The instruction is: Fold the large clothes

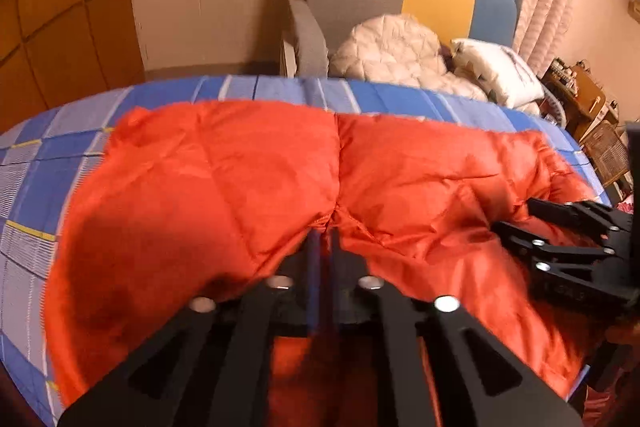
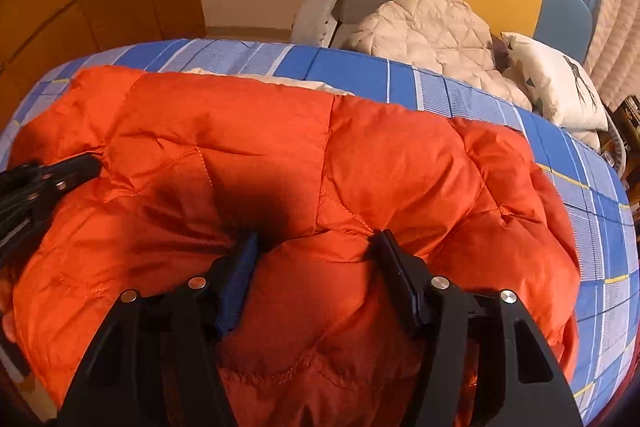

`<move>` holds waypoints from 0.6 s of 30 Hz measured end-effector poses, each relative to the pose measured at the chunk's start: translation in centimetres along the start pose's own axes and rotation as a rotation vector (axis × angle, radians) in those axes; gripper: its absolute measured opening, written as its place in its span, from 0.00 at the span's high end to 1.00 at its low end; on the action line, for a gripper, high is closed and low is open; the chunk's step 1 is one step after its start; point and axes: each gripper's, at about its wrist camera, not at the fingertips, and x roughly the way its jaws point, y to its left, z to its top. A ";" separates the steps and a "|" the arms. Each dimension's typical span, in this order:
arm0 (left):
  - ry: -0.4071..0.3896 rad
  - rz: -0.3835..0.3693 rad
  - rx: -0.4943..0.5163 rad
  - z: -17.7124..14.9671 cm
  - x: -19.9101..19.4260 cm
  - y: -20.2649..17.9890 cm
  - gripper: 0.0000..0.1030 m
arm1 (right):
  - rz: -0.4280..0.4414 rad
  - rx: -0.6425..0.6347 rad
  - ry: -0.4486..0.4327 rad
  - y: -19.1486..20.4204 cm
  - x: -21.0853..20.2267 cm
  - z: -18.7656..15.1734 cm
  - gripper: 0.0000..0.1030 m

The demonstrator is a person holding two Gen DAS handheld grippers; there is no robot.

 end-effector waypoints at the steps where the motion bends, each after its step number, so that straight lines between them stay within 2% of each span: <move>1: -0.027 -0.004 0.006 -0.1 -1.3 -0.1 0.69 | 0.008 0.005 -0.002 -0.2 -0.4 -0.1 0.42; 2: -0.052 -0.008 0.013 -0.3 -2.5 -0.2 0.64 | 0.016 0.010 -0.011 -0.3 -1.1 -0.4 0.41; 5: -0.115 -0.018 0.020 -1.0 -6.2 -0.3 0.60 | 0.047 0.039 -0.045 -0.9 -3.3 -1.3 0.41; 6: -0.130 -0.016 0.019 -1.2 -7.0 -0.3 0.58 | 0.059 0.054 -0.058 -1.2 -4.1 -1.8 0.39; 7: -0.143 -0.018 0.015 -1.3 -7.7 -0.1 0.55 | 0.070 0.077 -0.076 -1.7 -5.2 -2.5 0.34; 16: -0.194 -0.016 -0.029 -3.8 -12.6 1.4 0.47 | 0.043 0.308 -0.154 -7.7 -11.1 -8.7 0.31; 18: -0.199 -0.011 -0.030 -4.6 -13.1 1.7 0.47 | 0.031 0.385 -0.162 -9.5 -11.6 -10.4 0.24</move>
